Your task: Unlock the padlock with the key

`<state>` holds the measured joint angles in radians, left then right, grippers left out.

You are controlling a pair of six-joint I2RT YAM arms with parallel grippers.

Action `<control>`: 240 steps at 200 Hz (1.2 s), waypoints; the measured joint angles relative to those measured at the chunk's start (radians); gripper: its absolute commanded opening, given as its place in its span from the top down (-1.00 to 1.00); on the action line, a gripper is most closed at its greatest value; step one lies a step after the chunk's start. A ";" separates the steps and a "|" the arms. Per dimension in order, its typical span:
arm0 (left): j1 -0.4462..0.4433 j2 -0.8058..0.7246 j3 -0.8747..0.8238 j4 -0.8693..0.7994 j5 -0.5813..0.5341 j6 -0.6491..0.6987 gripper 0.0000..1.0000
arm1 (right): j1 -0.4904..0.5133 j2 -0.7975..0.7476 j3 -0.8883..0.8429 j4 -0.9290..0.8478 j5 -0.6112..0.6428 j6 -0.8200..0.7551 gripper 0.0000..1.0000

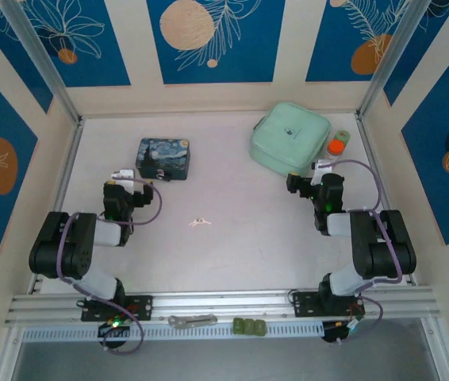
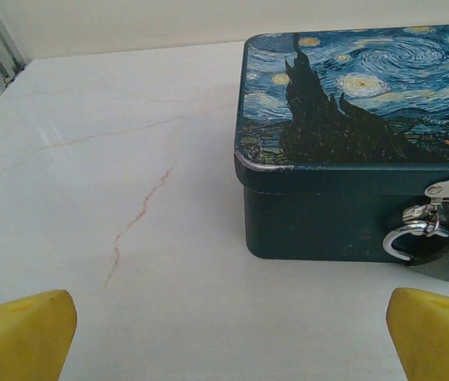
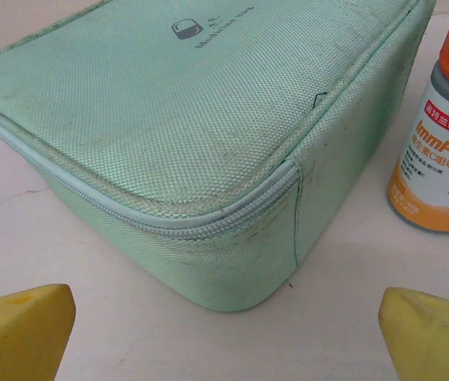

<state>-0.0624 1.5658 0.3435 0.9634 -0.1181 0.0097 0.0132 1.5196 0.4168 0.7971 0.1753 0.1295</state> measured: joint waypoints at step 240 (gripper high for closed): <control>-0.004 -0.205 0.012 -0.160 -0.103 -0.014 -1.00 | 0.096 -0.108 0.009 -0.111 0.077 -0.056 -0.99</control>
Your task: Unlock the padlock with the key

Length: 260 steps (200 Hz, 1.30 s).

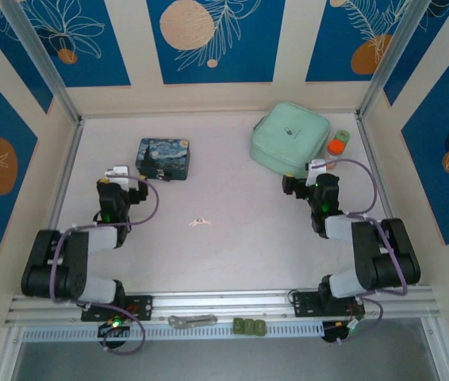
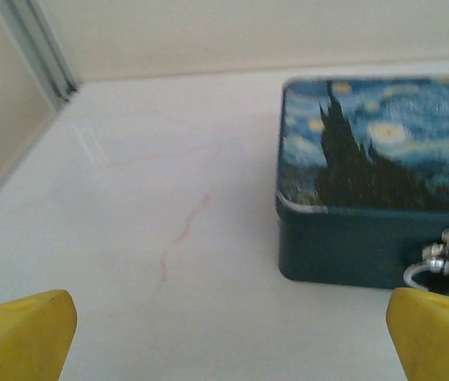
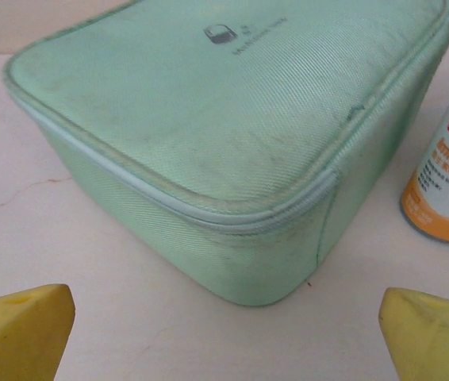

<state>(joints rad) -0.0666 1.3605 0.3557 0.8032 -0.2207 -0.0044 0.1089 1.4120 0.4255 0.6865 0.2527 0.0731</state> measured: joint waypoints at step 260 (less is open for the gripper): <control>-0.009 -0.154 -0.035 -0.309 0.235 -0.914 -1.00 | 0.764 0.636 1.038 -1.234 -0.262 -0.227 -0.19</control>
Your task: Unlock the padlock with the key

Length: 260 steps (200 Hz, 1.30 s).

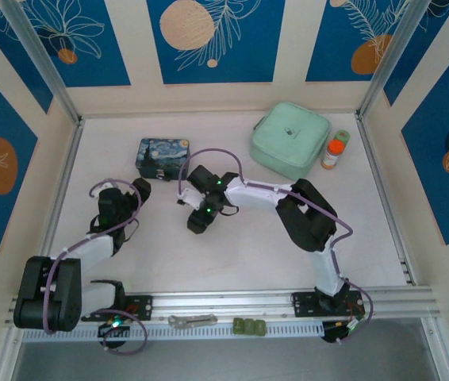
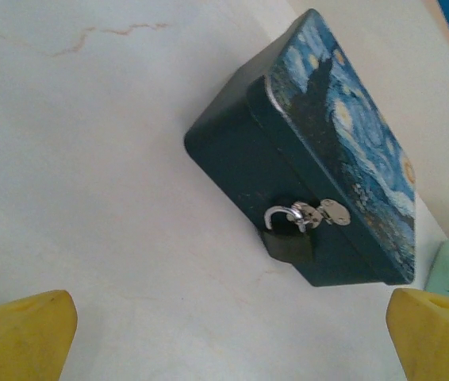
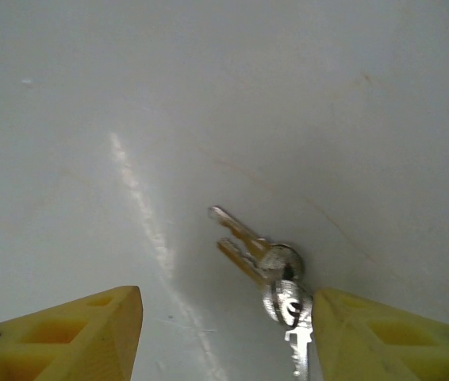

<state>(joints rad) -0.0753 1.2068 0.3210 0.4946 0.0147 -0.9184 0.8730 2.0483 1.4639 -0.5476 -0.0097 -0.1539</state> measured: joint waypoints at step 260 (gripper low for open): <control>-0.359 0.172 0.116 0.183 0.066 -0.227 -0.81 | -0.257 -0.294 -0.373 0.363 -0.224 0.312 1.00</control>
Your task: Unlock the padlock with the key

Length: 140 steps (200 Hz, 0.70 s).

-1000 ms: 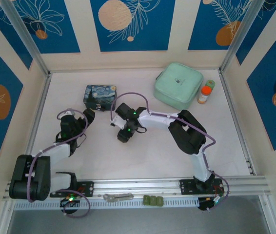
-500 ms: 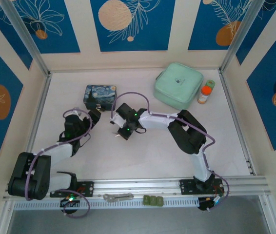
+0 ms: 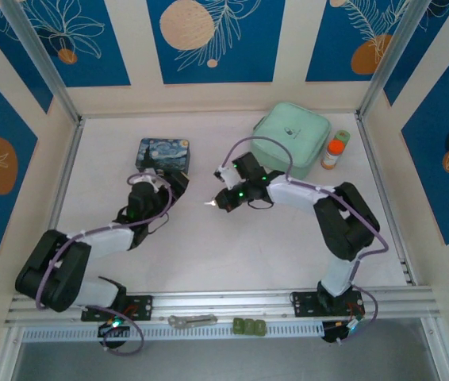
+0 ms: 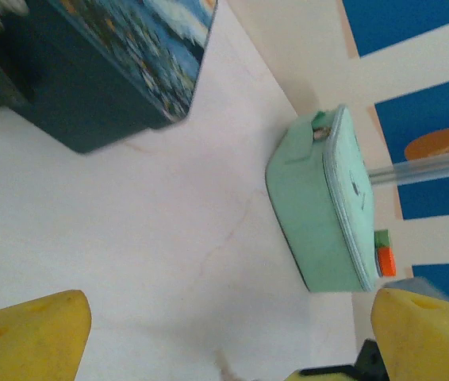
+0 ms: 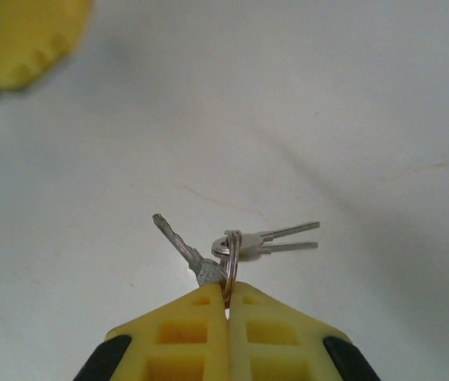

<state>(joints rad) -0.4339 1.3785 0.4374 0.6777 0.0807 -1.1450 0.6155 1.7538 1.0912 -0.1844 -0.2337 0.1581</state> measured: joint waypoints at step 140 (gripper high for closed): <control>-0.184 0.425 0.103 0.602 0.013 -0.234 -0.33 | -0.136 -0.074 -0.045 0.065 -0.081 0.354 1.00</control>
<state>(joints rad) -0.6178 1.8038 0.5407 1.2793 0.0937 -1.3792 0.4793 1.6794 1.0458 -0.1192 -0.3149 0.5125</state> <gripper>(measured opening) 0.684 0.058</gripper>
